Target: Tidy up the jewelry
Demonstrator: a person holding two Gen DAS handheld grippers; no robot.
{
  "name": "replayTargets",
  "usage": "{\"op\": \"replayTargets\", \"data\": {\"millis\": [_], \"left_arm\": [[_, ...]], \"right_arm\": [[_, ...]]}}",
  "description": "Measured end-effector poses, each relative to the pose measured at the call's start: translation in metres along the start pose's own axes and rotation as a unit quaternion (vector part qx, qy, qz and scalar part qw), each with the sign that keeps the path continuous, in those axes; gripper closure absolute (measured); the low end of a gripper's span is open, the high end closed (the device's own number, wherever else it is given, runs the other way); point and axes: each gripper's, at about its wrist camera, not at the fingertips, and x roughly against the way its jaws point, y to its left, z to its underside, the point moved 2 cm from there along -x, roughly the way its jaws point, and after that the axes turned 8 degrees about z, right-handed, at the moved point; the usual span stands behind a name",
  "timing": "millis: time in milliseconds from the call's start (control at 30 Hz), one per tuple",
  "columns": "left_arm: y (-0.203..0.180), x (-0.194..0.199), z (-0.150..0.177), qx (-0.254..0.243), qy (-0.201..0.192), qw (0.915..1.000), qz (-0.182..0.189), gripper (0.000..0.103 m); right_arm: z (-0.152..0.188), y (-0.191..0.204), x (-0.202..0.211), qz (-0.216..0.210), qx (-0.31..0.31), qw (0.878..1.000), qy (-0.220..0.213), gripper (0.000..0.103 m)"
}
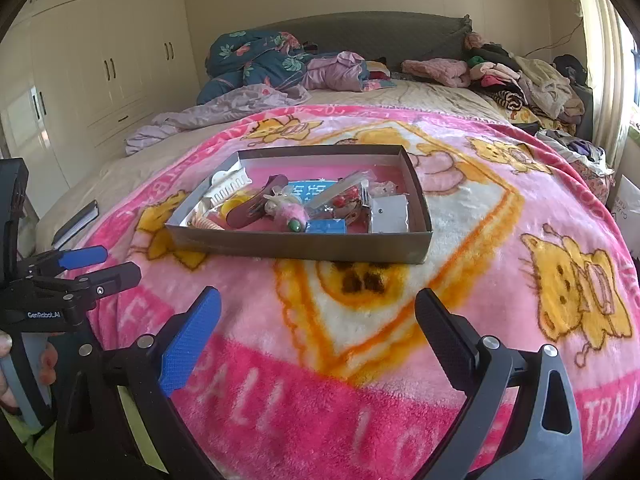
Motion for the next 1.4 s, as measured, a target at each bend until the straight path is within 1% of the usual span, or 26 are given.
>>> {"op": "replayTargets", "data": {"millis": [1400], "left_arm": [[-0.0029, 0.0044, -0.0043, -0.004, -0.002, 1.0, -0.004, 0.011]], "right_arm": [[0.0005, 0.0003, 0.0025, 0.002, 0.0, 1.0, -0.002, 0.008]]}}
